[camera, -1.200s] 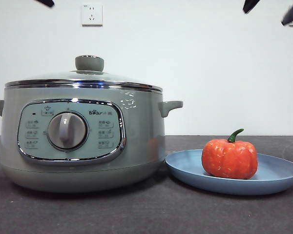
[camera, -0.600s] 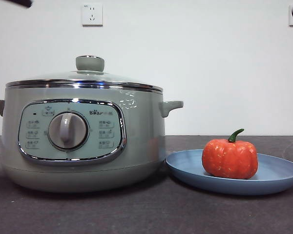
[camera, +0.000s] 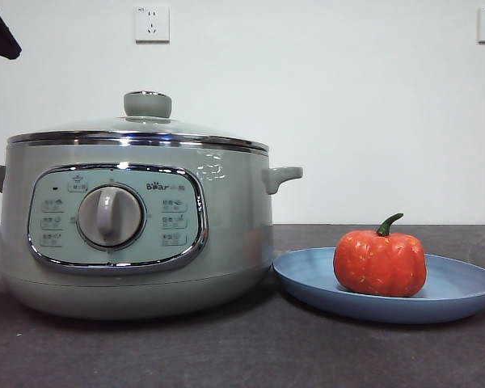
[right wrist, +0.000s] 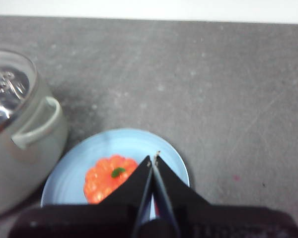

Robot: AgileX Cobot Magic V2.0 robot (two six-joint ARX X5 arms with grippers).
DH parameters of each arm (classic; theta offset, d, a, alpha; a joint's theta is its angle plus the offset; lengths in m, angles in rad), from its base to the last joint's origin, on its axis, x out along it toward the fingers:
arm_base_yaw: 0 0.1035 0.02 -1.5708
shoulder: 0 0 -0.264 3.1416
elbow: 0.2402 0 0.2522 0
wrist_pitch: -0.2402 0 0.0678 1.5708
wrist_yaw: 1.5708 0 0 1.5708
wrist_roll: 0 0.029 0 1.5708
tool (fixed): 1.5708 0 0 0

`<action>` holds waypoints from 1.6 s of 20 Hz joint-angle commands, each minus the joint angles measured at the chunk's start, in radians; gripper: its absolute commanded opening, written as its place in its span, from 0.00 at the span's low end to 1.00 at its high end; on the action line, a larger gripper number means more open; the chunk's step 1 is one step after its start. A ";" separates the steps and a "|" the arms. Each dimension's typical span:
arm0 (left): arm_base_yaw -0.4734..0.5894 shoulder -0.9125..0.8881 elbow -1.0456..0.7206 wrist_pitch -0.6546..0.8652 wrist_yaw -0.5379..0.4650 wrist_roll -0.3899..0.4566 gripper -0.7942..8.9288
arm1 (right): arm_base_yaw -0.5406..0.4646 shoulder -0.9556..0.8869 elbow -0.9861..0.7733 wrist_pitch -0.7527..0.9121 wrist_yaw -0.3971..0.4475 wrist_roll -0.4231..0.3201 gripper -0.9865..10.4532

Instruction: Take the pumpkin out from the steamer,put the pumpkin in the blue plate,close the lid

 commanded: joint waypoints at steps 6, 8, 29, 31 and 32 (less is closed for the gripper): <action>-0.001 -0.006 -0.002 0.000 -0.002 -0.005 0.08 | 0.001 -0.002 -0.005 -0.035 0.003 0.012 0.07; 0.003 -0.053 -0.002 -0.065 -0.027 0.006 0.08 | 0.001 -0.003 -0.005 -0.035 0.003 0.012 0.07; 0.427 -0.644 -0.658 0.247 0.106 -0.032 0.08 | 0.001 -0.002 -0.005 -0.039 0.003 0.012 0.07; 0.442 -0.649 -0.658 0.243 0.105 -0.042 0.08 | 0.001 -0.003 -0.005 -0.039 0.003 0.012 0.07; 0.447 -0.649 -0.658 0.245 0.105 -0.042 0.08 | 0.001 -0.003 -0.005 -0.039 0.003 0.012 0.07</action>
